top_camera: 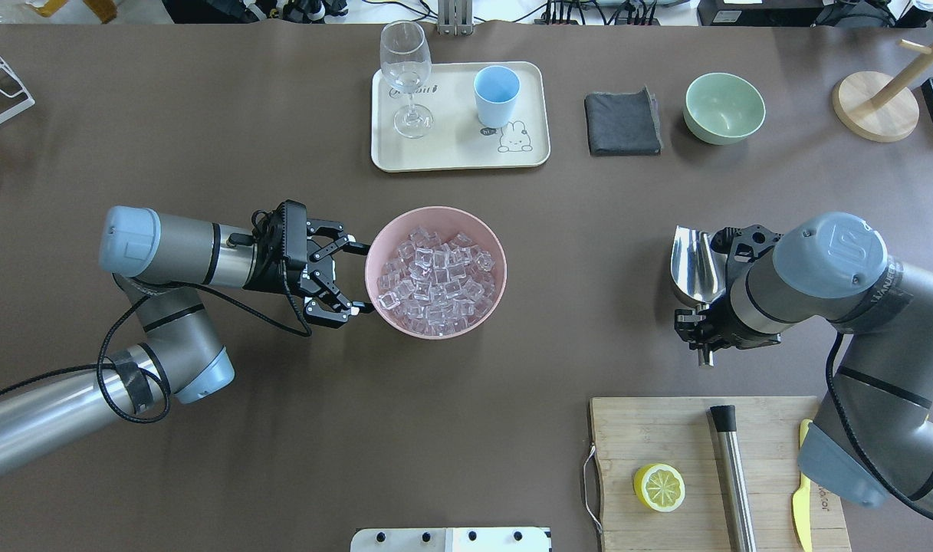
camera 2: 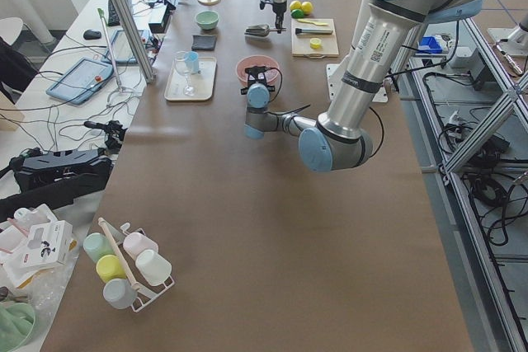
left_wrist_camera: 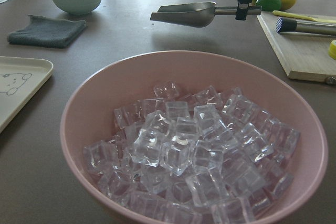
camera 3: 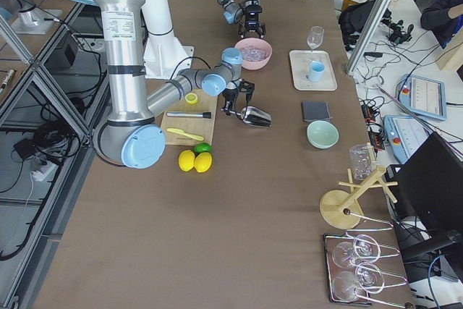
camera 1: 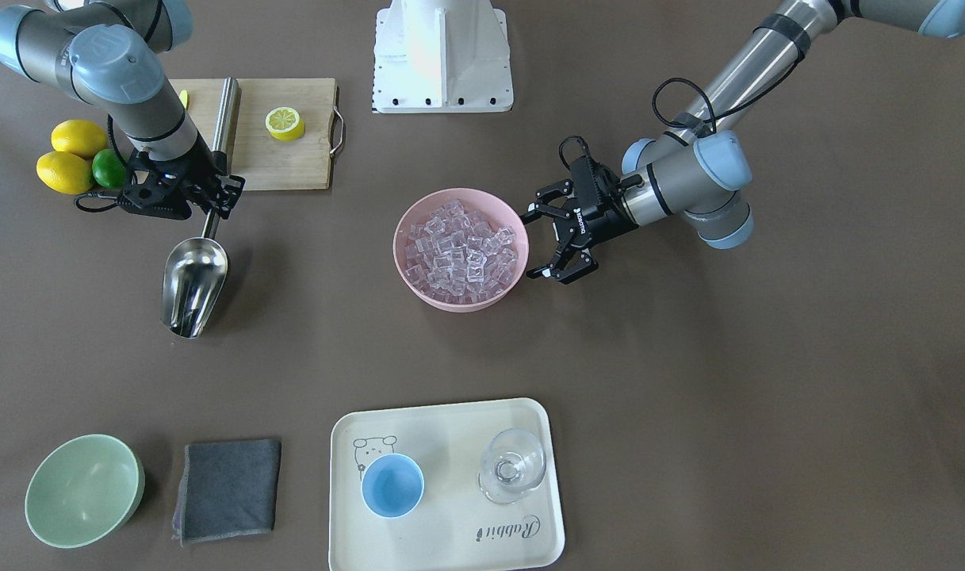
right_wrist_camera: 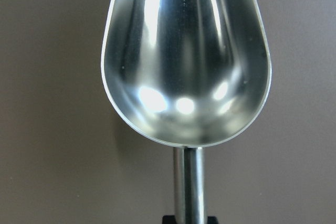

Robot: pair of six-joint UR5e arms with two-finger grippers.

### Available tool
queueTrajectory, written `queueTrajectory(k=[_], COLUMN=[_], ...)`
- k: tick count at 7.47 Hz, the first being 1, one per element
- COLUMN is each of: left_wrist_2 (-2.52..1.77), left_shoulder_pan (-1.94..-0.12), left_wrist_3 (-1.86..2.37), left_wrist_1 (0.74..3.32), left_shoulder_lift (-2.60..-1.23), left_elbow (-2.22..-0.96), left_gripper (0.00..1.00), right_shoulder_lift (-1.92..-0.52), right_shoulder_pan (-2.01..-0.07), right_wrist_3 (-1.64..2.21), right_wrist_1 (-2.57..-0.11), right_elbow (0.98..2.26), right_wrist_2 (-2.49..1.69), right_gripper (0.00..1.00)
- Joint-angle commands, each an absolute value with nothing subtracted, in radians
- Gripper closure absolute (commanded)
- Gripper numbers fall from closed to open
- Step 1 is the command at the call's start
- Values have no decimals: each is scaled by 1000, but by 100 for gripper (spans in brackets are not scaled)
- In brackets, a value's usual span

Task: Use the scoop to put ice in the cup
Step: 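Lift the scoop with the right gripper and swing it toward the bowl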

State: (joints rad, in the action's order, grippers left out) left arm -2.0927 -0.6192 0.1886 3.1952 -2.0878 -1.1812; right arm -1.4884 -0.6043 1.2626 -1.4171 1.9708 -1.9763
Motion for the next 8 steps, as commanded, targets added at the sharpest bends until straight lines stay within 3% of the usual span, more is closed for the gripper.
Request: queueTrajectory(k=[1,4,8], left_wrist_2=[-2094,-2094,-2066], left_shoulder_pan=[-629,-623,-597], left_wrist_3=[192,192,193], left_wrist_1=[3194,3192,3198], left_shoulder_lift=[-2091,-2088,-2063], left_elbow=[-1187,-1192,-1218], left_gripper=[3,3,3], right_shoulder_lift=[-1505,-1476,-1386], right_shoulder_pan=[-703,-930,-1014], right_wrist_3=[1031,498,-10], right_wrist_1=[-1518,-1628,-1763], right_elbow=[2063,2082,2051], right_wrist_2=[-1965,-2037,-2062], right_gripper=[100,100,100])
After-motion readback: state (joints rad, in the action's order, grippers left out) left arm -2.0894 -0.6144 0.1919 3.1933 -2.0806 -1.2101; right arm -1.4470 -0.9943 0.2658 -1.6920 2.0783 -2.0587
